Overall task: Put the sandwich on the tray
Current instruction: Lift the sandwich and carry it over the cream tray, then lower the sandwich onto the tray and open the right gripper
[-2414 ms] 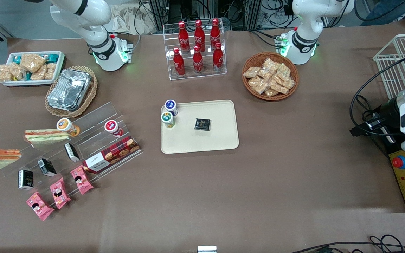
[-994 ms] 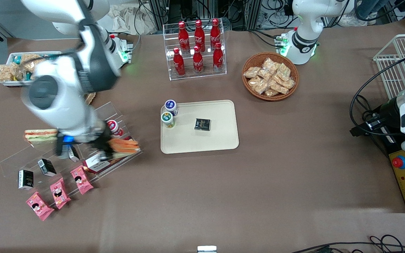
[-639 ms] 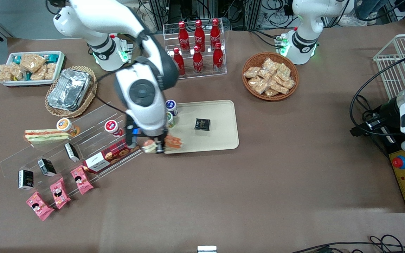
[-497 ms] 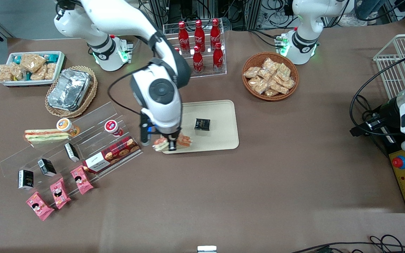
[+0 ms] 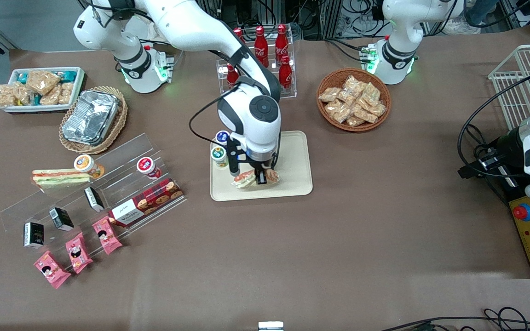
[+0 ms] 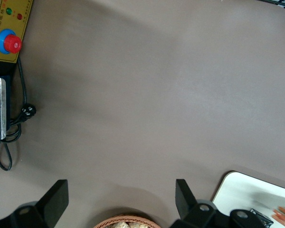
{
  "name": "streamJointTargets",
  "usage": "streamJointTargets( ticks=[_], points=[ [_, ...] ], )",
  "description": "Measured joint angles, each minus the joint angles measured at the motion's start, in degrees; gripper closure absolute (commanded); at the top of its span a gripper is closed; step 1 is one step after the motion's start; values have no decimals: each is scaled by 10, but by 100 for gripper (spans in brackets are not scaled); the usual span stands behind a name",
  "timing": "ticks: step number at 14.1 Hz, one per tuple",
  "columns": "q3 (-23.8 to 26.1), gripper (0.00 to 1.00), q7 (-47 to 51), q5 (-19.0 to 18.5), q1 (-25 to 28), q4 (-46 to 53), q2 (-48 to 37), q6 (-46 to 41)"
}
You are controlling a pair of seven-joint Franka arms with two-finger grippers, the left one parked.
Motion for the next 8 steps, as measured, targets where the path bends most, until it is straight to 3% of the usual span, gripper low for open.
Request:
streamJointTargets(
  ticks=[8],
  points=[
    [0,100,15,0,20,-26,31,44]
  ],
)
